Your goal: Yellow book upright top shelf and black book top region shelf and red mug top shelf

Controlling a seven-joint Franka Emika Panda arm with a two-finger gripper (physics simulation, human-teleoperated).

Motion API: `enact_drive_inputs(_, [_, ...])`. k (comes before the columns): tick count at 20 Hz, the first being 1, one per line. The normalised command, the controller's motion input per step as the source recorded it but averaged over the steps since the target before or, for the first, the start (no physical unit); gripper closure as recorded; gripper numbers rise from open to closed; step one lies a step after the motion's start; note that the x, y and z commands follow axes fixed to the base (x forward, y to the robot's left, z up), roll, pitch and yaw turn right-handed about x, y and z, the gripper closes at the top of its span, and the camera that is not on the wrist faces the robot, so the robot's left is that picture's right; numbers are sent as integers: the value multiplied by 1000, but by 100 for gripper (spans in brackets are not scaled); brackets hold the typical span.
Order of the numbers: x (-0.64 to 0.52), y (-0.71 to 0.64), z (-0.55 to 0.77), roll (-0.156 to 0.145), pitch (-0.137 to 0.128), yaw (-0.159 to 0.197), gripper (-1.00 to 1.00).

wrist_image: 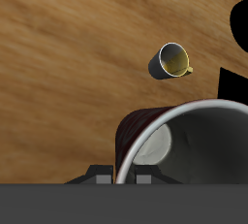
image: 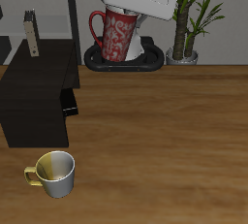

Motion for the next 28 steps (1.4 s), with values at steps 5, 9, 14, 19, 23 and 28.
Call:
enact_drive_inputs(5, [-157, -290, 102, -17, -7, -15, 100])
enact_drive_inputs(9, [-181, -356, 175, 1, -26, 2, 100])
enact_drive_inputs(14, [-234, -335, 321, 10, -24, 18, 100])
enact_drive_inputs(19, [135, -377, 362, -22, -52, 69, 100])
enact_drive_inputs(23, [590, -138, -249, 35, 63, -32, 100])
enact_drive_inputs(28, [371, 171, -239, 114, 69, -67, 100])
